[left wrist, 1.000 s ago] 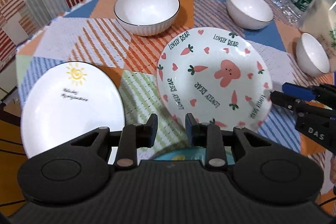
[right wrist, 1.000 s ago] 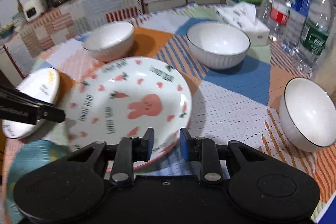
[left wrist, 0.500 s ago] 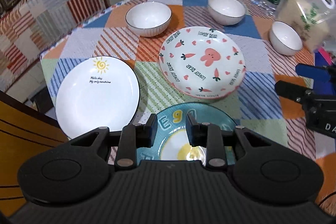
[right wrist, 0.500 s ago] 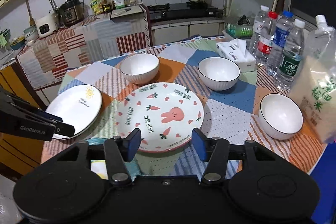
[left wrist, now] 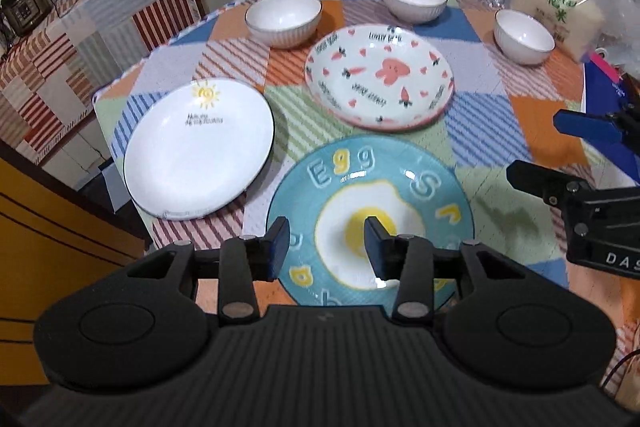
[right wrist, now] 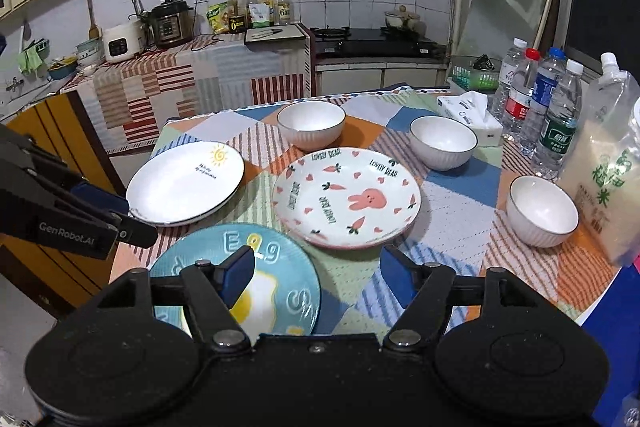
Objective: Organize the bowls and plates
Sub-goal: 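Move the right gripper to the blue egg plate rim and grasp it, then lift the blue egg plate with the right gripper over the bunny plate, then lower the egg plate onto the bunny plate and open the right gripper, then move the right gripper to the white sun plate rim and grasp it, then lift the white sun plate with the right gripper over the egg plate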
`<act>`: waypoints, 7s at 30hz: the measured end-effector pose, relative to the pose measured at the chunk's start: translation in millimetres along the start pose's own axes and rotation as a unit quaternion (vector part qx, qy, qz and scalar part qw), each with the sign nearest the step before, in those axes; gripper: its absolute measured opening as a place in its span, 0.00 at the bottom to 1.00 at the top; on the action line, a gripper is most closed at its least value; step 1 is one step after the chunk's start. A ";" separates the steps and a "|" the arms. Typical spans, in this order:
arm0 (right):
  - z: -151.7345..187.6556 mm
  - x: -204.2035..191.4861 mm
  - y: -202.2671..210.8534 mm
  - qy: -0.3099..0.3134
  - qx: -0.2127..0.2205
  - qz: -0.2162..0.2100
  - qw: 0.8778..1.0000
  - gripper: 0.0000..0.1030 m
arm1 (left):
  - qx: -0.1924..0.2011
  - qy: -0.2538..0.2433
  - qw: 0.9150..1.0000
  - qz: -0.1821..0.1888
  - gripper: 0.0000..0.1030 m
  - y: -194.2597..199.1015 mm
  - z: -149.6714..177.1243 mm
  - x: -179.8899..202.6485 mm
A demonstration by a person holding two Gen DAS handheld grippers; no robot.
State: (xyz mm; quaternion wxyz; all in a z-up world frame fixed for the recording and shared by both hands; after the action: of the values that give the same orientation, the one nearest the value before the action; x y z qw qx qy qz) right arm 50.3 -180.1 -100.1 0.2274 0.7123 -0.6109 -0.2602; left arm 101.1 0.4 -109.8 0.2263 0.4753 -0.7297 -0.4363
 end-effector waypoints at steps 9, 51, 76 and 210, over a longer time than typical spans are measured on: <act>44.8 -2.5 -23.6 -0.023 -0.019 -0.002 1.000 0.72 | -0.017 0.040 0.999 -0.014 0.43 -39.1 36.3 -18.1; 76.1 18.7 -79.5 -0.139 -0.117 -0.091 0.979 0.20 | -0.054 0.064 0.994 0.077 0.31 -86.8 50.0 -37.3; -33.6 73.6 -85.1 -0.160 -0.053 -0.064 0.984 0.20 | 0.018 0.023 0.997 0.072 0.31 -90.9 -95.7 -38.5; -4.8 -100.4 -228.5 -0.238 -0.087 -0.044 0.966 0.18 | -0.087 0.020 0.989 0.121 0.29 -175.6 -33.8 -260.7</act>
State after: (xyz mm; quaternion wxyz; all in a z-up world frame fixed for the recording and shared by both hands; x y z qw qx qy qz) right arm 213.3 -46.6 -233.8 0.1243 0.6337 -0.5904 -0.4842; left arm 329.6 189.0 -219.9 0.3324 0.3709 -0.7361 -0.4583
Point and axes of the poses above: each gripper's, at about its wrist camera, not at the fingertips, and y roughly against the way its jaws point, x to its right, z to its underside, the point moved 1 cm from there along -y, roughly the way its jaws point, and after that the axes turned 6 degrees about -y, right-handed, at the moved point
